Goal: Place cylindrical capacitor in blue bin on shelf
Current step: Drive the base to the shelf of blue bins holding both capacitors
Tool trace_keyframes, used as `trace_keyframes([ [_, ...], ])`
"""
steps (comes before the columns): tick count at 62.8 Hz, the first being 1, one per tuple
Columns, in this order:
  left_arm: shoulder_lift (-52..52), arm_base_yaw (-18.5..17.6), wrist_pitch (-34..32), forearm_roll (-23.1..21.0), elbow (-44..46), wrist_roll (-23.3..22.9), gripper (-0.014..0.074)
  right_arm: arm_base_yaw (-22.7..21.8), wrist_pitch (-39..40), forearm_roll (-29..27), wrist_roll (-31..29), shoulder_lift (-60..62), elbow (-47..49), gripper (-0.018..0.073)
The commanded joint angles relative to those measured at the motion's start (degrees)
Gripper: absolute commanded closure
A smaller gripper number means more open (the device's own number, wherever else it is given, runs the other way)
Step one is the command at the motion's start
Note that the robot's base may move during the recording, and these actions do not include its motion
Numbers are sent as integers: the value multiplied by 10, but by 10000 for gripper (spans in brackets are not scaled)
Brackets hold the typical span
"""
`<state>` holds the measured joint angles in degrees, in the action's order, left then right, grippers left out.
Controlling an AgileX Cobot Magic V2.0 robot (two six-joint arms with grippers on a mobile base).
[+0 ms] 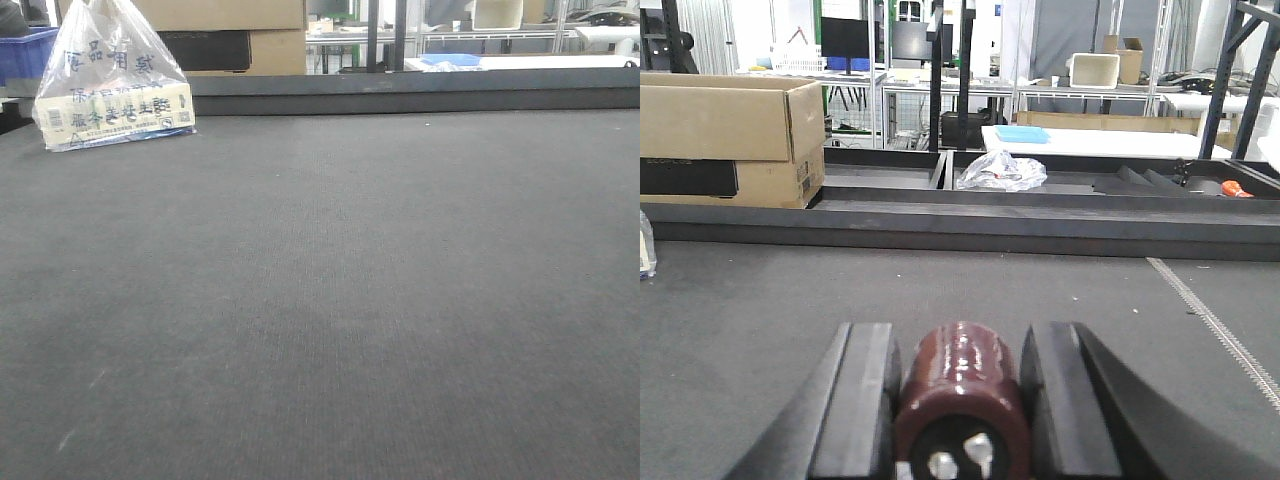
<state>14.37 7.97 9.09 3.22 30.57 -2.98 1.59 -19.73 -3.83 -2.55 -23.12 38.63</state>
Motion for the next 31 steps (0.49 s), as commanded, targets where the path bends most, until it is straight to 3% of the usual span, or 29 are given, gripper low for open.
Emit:
trace_keyframes([
  [1, -3, -3, -8, -4, -1, -1, 708, -2, 22, 6, 1, 4, 0, 721],
  [31, -3, -3, -8, -4, -1, -1, 708, -2, 22, 6, 1, 4, 0, 721],
])
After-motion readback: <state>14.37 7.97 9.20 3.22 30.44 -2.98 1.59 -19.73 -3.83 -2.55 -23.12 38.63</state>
